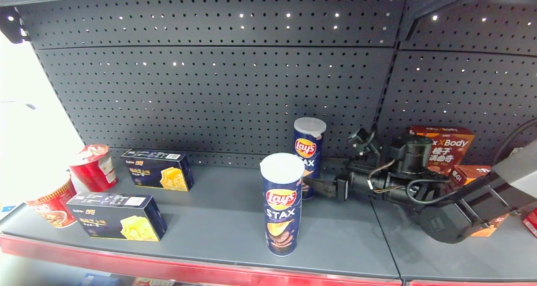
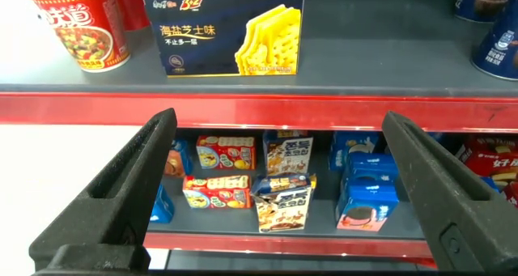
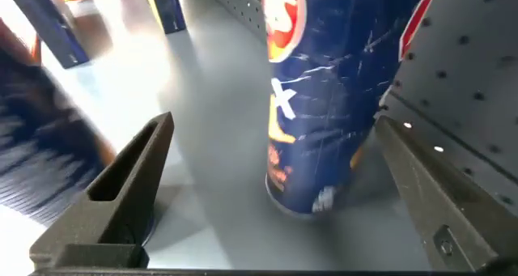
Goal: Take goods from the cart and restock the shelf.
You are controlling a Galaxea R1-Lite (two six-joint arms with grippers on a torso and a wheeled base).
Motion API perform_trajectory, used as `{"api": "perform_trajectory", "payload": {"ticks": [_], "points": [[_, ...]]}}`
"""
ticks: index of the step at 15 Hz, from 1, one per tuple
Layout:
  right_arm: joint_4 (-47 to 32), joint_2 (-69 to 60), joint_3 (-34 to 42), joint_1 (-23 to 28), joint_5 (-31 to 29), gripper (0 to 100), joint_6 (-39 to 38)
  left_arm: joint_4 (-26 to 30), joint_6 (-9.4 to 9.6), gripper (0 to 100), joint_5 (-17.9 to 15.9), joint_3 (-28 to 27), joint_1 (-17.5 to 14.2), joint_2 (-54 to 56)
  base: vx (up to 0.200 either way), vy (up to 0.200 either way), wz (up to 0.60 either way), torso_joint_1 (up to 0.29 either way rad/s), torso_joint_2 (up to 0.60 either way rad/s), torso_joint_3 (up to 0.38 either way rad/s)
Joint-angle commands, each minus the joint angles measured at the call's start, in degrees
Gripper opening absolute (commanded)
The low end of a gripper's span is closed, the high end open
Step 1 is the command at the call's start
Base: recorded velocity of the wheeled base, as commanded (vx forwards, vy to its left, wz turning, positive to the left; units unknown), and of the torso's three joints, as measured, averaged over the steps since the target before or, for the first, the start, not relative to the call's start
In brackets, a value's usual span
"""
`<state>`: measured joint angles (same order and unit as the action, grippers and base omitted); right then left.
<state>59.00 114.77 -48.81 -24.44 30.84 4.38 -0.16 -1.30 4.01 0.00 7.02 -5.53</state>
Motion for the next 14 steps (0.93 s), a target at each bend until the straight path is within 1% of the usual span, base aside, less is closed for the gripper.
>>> {"api": "perform_trajectory", "payload": {"ticks": [1, 3, 5, 7, 8, 10, 11, 12, 14], "points": [[-0.1, -4.9, 2.4, 0.6, -0.2, 100, 0.3, 0.0, -0.01, 100, 0.0, 0.0, 0.0, -0.1, 0.000, 0.000, 0.00, 0.000, 0.00, 0.000], [-0.5, -8.0, 3.5, 1.1, -3.2, 100, 1.1, 0.0, -0.01, 100, 0.0, 0.0, 0.0, -0.1, 0.000, 0.000, 0.00, 0.000, 0.00, 0.000], [-2.8, -10.8, 4.3, 1.4, -4.0, 100, 3.0, 0.0, -0.01, 100, 0.0, 0.0, 0.0, -0.1, 0.000, 0.000, 0.00, 0.000, 0.00, 0.000], [-4.5, -13.5, 6.4, 1.6, -8.1, 100, 5.8, 0.0, -0.01, 100, 0.0, 0.0, 0.0, -0.1, 0.000, 0.000, 0.00, 0.000, 0.00, 0.000], [-4.6, -14.1, 6.8, 1.5, -9.0, 100, 6.1, 0.0, -0.01, 100, 0.0, 0.0, 0.0, -0.1, 0.000, 0.000, 0.00, 0.000, 0.00, 0.000], [-4.6, -17.5, 7.9, 1.3, -12.9, 100, 6.2, 0.0, -0.01, 100, 0.0, 0.0, 0.0, -0.1, 0.000, 0.000, 0.00, 0.000, 0.00, 0.000], [-4.5, -17.9, 8.0, 1.3, -13.4, 100, 6.2, 0.0, -0.01, 100, 0.0, 0.0, 0.0, -0.1, 0.000, 0.000, 0.00, 0.000, 0.00, 0.000], [-4.5, -20.0, 8.4, 1.4, -15.3, 100, 6.2, 0.0, -0.01, 100, 0.0, 0.0, 0.0, -0.1, 0.000, 0.000, 0.00, 0.000, 0.00, 0.000], [-4.6, -24.7, 8.8, 1.2, -16.5, 100, 6.2, 0.0, -0.01, 100, 0.0, 0.0, 0.0, -0.1, 0.000, 0.000, 0.00, 0.000, 0.00, 0.000]]}}
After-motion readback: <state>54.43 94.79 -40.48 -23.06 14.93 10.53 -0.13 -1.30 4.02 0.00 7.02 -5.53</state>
